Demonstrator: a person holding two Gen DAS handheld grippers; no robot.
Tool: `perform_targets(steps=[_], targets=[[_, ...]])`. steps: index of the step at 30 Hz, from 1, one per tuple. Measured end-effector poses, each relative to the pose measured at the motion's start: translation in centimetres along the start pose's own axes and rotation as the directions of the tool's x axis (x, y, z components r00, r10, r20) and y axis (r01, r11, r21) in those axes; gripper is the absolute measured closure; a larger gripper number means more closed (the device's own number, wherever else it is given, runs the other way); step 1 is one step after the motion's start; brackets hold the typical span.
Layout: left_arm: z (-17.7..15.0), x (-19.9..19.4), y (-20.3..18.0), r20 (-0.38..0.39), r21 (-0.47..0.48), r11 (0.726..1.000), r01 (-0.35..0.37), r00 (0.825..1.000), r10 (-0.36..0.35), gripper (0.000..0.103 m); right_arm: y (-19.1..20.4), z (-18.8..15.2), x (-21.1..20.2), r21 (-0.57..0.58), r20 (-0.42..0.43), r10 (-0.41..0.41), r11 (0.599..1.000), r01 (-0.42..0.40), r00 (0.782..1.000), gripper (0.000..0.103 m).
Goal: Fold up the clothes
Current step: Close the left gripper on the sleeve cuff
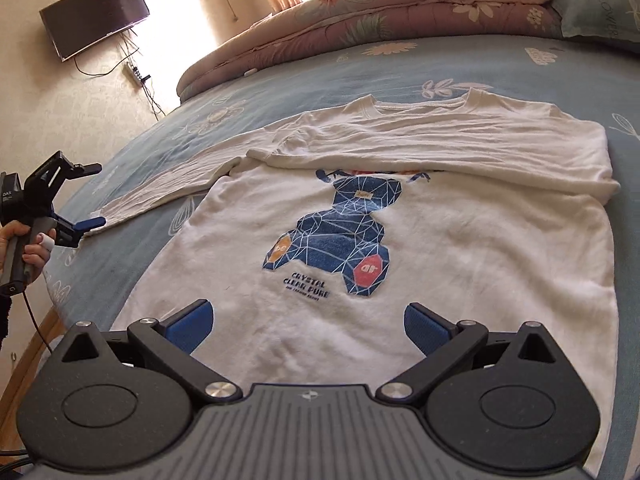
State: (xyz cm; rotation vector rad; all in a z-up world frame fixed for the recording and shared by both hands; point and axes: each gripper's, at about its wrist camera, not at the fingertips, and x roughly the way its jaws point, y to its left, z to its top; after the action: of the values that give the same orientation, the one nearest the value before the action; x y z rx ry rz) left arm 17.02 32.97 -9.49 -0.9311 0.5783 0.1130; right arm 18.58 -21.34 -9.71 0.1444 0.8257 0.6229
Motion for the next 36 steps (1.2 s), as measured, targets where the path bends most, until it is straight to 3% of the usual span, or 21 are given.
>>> perform_targets(steps=[8, 11, 14, 22, 27, 34, 36], targets=[[-0.3, 1.1, 4.2, 0.029, -0.073, 0.995, 0.063, 0.998, -0.061, 0.001, 3.4, -1.1, -2.7, 0.057, 0.033, -0.076, 0.996, 0.074, 0.997, 0.000], [-0.5, 1.2, 4.3, 0.051, -0.044, 0.996, 0.077, 0.996, -0.075, 0.001, 3.8, -0.5, -3.2, 0.061, 0.063, -0.092, 0.994, 0.088, 0.994, 0.000], [-0.3, 1.8, 3.8, 0.064, 0.004, 0.998, 0.069, 0.996, -0.069, 0.001, 3.9, 0.3, -3.0, 0.089, 0.067, -0.103, 0.991, 0.097, 0.992, 0.000], [-0.2, 1.9, 3.7, 0.153, 0.001, 0.999, 0.047, 0.987, -0.046, 0.001, 4.1, 0.9, -2.1, 0.098, 0.043, -0.140, 0.986, 0.135, 0.989, 0.000], [-0.3, 1.6, 3.6, 0.186, 0.078, 0.997, 0.010, 0.982, -0.024, 0.001, 3.9, -0.1, -1.5, 0.134, 0.008, -0.119, 0.984, 0.117, 0.993, 0.000], [2.2, 2.0, 4.6, 0.273, -0.011, 0.999, -0.042, 0.961, 0.043, 0.001, 4.3, -1.0, 0.4, 0.119, -0.049, -0.125, 0.984, 0.130, 0.991, 0.000], [1.7, 1.9, 4.4, 0.273, 0.010, 0.999, -0.040, 0.961, 0.036, 0.001, 4.5, -1.0, 0.7, 0.114, -0.055, -0.121, 0.985, 0.126, 0.991, 0.000]])
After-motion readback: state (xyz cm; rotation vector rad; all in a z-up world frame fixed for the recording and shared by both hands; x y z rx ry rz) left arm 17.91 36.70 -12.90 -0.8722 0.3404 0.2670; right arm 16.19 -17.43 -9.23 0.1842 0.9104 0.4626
